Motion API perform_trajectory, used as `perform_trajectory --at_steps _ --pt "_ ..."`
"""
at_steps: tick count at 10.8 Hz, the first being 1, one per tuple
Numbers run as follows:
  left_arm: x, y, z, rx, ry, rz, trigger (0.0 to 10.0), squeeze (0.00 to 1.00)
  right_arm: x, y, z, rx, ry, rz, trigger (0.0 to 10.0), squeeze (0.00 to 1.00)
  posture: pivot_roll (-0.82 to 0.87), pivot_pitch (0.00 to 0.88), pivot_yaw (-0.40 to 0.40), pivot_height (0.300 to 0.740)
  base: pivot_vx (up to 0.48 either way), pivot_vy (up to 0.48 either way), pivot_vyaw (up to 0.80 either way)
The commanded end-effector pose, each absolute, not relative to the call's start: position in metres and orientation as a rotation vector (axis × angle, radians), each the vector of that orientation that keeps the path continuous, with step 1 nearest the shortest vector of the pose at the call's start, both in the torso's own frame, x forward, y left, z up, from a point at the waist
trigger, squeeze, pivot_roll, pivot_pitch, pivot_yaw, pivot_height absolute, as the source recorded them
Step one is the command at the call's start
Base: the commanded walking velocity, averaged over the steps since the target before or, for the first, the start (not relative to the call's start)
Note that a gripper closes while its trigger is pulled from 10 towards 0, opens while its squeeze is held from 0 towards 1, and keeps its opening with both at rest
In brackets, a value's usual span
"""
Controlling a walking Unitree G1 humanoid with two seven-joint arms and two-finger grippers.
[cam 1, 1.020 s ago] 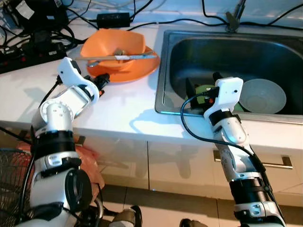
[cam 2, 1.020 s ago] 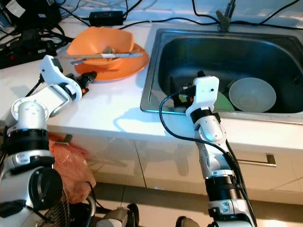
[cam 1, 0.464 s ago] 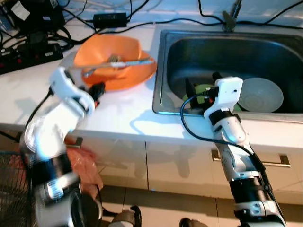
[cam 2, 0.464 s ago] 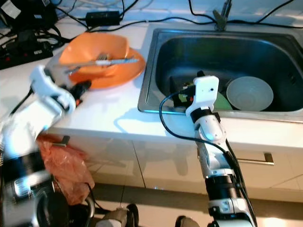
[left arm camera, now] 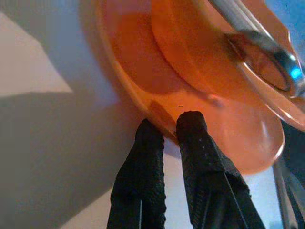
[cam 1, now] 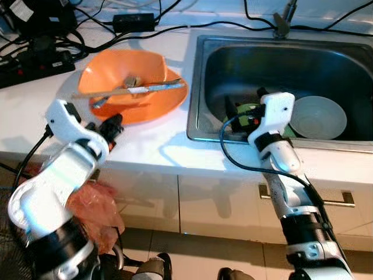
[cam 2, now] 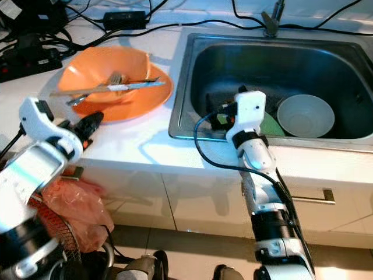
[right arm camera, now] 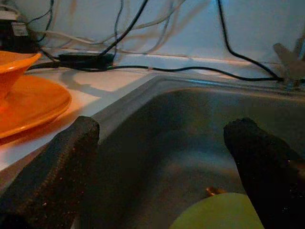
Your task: Kitchen organization
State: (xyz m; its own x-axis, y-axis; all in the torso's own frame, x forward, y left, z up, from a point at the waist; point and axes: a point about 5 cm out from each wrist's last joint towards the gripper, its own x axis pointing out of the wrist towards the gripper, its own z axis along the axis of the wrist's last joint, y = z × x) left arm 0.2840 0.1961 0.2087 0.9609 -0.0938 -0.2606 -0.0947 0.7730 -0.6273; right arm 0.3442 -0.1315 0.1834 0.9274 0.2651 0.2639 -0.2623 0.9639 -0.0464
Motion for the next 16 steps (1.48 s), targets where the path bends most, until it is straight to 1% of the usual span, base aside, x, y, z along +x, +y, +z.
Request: perform_trajectory --at_steps 1,3,5,8,13,14,15,16 --pt "0.274 0.200 0.188 -0.645 0.424 0.024 10.0 0.00 0.345 -0.128 0.182 -0.007 -0.267 0.289 10.0 0.00 0.18 0.182 0.021 0.740 0.000 0.000 0.00" --pt "0.265 0.207 0.188 -0.592 0.447 0.008 10.0 0.00 0.347 -0.129 0.182 -0.006 -0.266 0.292 10.0 0.00 0.19 0.185 0.017 0.740 0.000 0.000 0.00" --pt "0.255 0.203 0.184 -0.535 0.496 -0.076 10.0 0.00 0.347 -0.129 0.182 -0.008 -0.265 0.295 10.0 0.00 0.19 0.192 0.014 0.740 0.000 0.000 0.00" --pt "0.246 0.209 0.182 -0.488 0.533 -0.124 10.0 0.00 0.349 -0.130 0.183 -0.010 -0.265 0.295 10.0 0.00 0.19 0.196 0.008 0.740 0.000 0.000 0.00" --pt "0.246 0.214 0.191 -0.440 0.499 -0.120 10.0 0.00 0.350 -0.129 0.183 -0.028 -0.270 0.304 10.0 0.00 0.19 0.189 0.007 0.740 0.000 0.000 0.00" --pt "0.248 0.215 0.198 -0.430 0.464 -0.135 10.0 0.00 0.350 -0.129 0.183 -0.027 -0.270 0.303 10.0 0.00 0.19 0.189 0.007 0.740 0.000 0.000 0.00" --pt "0.249 0.216 0.202 -0.425 0.446 -0.140 10.0 1.00 0.350 -0.129 0.183 -0.026 -0.270 0.302 10.0 0.00 0.19 0.189 0.007 0.740 0.000 0.000 0.00" --pt "0.248 0.217 0.203 -0.416 0.444 -0.155 10.0 1.00 0.350 -0.129 0.182 -0.025 -0.270 0.301 10.0 0.00 0.19 0.186 0.010 0.740 0.000 0.000 0.00"
